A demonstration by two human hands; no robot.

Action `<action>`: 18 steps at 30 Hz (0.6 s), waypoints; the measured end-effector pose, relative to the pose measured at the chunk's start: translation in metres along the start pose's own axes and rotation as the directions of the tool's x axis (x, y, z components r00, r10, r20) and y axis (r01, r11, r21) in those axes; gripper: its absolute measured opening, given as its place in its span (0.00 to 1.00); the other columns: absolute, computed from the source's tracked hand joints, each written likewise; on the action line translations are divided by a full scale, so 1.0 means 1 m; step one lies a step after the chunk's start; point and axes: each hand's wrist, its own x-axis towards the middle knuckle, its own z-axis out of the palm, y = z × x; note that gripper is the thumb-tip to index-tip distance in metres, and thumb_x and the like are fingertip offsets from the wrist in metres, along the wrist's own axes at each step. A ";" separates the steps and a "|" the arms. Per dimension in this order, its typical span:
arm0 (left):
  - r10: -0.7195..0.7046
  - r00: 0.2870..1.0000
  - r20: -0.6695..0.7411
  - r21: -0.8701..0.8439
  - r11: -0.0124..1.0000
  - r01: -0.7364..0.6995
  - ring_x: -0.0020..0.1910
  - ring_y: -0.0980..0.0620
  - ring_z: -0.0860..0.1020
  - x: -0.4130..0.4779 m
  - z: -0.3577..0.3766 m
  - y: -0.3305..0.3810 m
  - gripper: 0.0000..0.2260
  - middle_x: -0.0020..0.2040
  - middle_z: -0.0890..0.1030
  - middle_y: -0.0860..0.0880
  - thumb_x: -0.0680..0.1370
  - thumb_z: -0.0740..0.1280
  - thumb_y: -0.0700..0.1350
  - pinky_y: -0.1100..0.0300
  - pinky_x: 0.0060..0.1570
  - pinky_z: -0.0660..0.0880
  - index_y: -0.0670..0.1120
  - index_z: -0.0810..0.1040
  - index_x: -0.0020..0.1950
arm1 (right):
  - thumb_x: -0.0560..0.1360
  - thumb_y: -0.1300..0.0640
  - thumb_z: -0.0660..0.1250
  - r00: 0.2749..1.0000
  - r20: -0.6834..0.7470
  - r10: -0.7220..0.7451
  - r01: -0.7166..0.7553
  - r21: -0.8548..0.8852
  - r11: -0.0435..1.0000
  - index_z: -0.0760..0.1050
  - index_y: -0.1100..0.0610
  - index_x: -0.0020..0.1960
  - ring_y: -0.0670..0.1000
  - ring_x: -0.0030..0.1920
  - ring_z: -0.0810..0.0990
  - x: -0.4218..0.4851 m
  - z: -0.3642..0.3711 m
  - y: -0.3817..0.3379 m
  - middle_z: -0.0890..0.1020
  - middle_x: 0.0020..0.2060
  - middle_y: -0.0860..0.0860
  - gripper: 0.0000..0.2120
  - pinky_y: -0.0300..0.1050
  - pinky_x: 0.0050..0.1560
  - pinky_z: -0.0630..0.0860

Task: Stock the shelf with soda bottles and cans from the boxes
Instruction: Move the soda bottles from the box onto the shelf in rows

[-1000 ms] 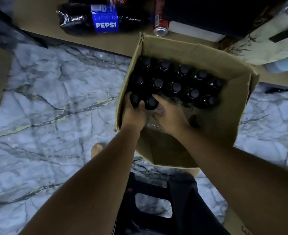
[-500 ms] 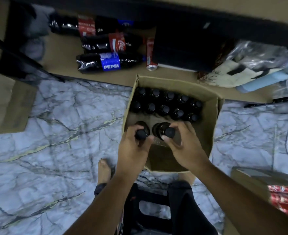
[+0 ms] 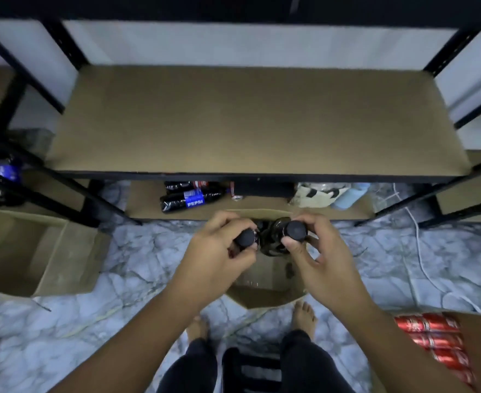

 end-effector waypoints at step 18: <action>0.571 0.790 -0.223 0.102 0.820 -0.563 0.36 0.54 0.75 0.048 -0.195 0.254 0.12 0.48 0.79 0.59 0.74 0.77 0.42 0.70 0.41 0.69 0.53 0.84 0.56 | 0.77 0.42 0.67 0.796 -0.367 -0.481 0.466 -0.134 0.875 0.80 0.48 0.59 0.44 0.54 0.82 0.023 -0.141 -0.264 0.83 0.51 0.40 0.15 0.47 0.55 0.79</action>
